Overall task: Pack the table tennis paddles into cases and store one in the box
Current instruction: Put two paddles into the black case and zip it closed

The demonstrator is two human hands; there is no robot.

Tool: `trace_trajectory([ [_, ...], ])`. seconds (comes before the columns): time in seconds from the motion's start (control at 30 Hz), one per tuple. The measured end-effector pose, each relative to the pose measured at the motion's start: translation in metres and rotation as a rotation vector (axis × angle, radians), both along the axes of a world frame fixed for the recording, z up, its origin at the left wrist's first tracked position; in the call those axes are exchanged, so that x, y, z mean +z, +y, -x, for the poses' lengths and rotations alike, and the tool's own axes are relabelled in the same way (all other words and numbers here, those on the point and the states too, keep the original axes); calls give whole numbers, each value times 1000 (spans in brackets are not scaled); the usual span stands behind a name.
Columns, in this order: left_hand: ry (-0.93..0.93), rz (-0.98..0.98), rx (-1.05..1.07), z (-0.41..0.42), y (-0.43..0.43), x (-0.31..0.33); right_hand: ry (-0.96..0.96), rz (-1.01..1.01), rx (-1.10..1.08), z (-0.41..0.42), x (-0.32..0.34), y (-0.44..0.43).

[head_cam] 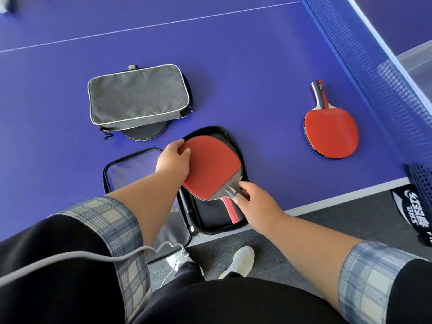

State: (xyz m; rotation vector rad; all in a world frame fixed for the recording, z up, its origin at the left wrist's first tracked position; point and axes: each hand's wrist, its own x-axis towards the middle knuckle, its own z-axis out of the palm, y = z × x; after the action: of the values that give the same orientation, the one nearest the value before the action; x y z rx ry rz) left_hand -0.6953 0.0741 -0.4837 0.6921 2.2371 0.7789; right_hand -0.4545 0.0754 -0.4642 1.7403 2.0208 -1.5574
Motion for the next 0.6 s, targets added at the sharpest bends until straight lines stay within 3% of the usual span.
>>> trace_trajectory([
  [0.2, -113, -57, 20, -9, -4, 1, 31, 54, -191, 11, -2, 13],
  [0.43, -233, -109, 126, -6, -13, -1, 23, 103, -124, 22, -1, 17],
  [0.6, -222, -123, 150, -3, -15, -2, 67, 88, -125, 22, 1, 11],
])
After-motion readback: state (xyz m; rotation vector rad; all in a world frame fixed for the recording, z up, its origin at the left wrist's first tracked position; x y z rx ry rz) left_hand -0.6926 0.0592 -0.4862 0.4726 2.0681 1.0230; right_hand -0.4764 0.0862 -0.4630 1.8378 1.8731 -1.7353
